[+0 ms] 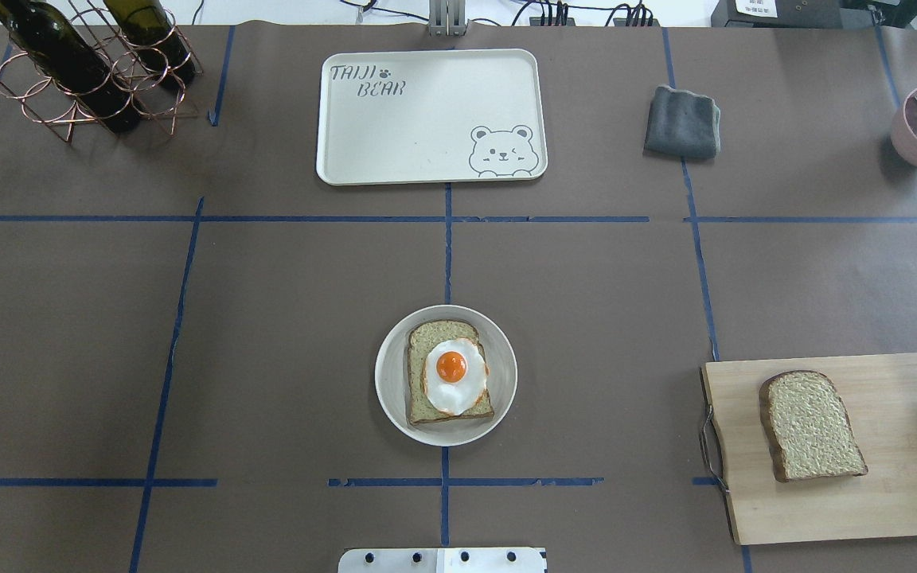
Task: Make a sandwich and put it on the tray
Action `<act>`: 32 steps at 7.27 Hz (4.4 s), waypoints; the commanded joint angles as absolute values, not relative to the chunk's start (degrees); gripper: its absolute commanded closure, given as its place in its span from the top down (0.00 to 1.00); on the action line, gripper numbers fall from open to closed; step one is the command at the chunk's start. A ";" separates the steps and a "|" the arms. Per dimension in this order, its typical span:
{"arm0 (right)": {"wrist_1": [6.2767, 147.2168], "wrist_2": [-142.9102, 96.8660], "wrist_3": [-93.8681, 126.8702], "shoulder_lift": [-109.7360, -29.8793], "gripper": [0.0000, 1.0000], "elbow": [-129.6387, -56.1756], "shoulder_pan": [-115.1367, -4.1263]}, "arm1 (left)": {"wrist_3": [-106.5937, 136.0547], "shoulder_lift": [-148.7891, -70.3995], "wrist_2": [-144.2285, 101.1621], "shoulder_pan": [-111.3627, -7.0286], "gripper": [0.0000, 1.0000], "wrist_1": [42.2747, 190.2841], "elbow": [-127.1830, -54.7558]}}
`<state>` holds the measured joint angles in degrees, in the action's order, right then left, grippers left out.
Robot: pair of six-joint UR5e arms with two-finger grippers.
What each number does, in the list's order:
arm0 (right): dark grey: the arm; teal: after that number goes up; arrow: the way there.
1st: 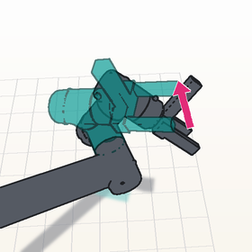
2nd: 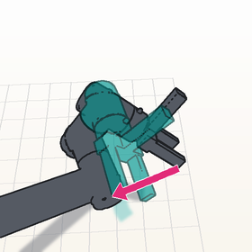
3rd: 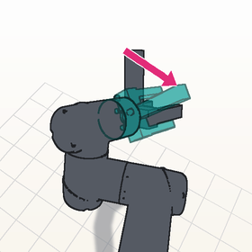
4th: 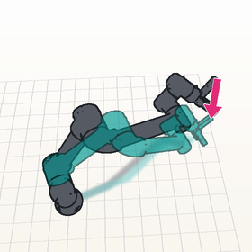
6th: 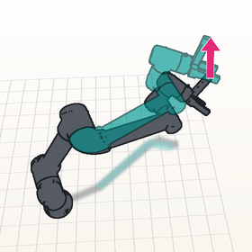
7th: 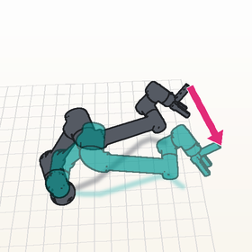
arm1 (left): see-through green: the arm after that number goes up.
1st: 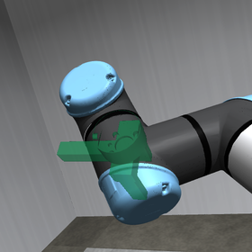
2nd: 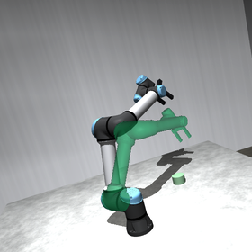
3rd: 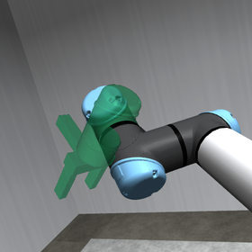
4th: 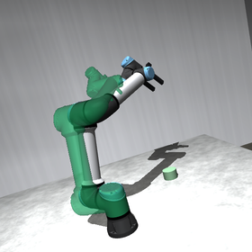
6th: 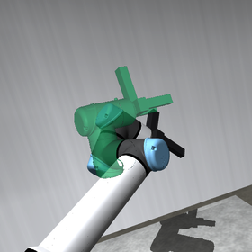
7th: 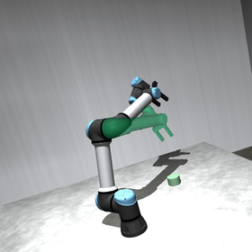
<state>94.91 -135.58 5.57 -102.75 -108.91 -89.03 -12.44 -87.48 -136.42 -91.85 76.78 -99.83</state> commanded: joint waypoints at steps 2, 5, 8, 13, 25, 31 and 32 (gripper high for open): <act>94.57 -135.79 5.72 -102.66 1.00 -106.36 -89.03 | -12.48 -87.01 -136.32 -91.85 1.00 79.36 -100.81; 89.30 -137.54 5.80 -104.06 1.00 -105.91 -89.03 | -12.39 -87.36 -136.23 -91.23 1.00 79.63 -100.03; 83.54 -145.01 6.93 -105.38 1.00 -106.17 -87.20 | -12.48 -87.36 -138.59 -91.14 1.00 80.86 -102.38; 52.62 -141.16 37.75 -108.98 1.00 -106.17 -68.59 | -12.48 -87.10 -140.97 -90.97 1.00 83.67 -104.32; 35.86 -125.77 65.74 -111.36 0.82 -104.60 -41.31 | -12.13 -87.01 -141.06 -90.97 1.00 83.67 -104.77; 35.33 -126.04 65.74 -111.36 0.00 -103.54 -40.69 | -12.13 -87.01 -140.98 -90.97 1.00 83.67 -104.85; 35.33 -126.04 65.74 -111.36 0.00 -103.54 -40.69 | -12.22 -87.01 -140.98 -90.97 1.00 83.67 -104.85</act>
